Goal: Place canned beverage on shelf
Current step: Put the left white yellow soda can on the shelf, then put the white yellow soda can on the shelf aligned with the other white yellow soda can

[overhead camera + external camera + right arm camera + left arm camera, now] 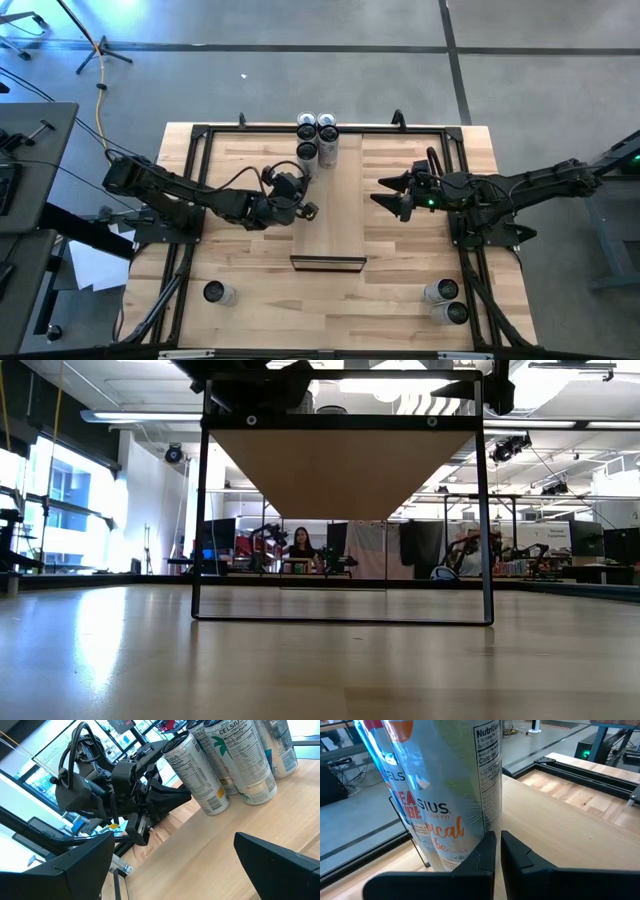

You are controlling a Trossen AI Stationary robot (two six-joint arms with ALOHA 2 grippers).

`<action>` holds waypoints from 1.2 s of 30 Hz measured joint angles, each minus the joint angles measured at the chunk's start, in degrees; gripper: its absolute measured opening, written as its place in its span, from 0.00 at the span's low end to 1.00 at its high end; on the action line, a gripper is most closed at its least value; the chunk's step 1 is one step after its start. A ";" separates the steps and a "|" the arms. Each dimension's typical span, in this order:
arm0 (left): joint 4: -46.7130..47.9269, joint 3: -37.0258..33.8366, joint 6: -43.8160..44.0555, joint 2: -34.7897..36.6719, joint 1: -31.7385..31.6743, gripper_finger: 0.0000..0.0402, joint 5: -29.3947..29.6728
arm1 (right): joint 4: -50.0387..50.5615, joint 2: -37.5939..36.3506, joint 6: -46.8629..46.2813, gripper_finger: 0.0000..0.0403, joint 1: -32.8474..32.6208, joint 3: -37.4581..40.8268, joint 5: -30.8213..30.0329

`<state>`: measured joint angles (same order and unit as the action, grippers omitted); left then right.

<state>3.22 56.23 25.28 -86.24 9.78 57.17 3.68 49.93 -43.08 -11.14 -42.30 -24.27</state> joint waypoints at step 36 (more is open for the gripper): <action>-1.31 -0.02 -12.03 39.38 8.33 0.00 -31.16 | -4.18 0.00 11.67 0.98 0.00 0.02 0.44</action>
<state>1.91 56.21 13.25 -46.86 18.11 26.01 -0.50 49.93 -31.41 -11.14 -42.28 -23.83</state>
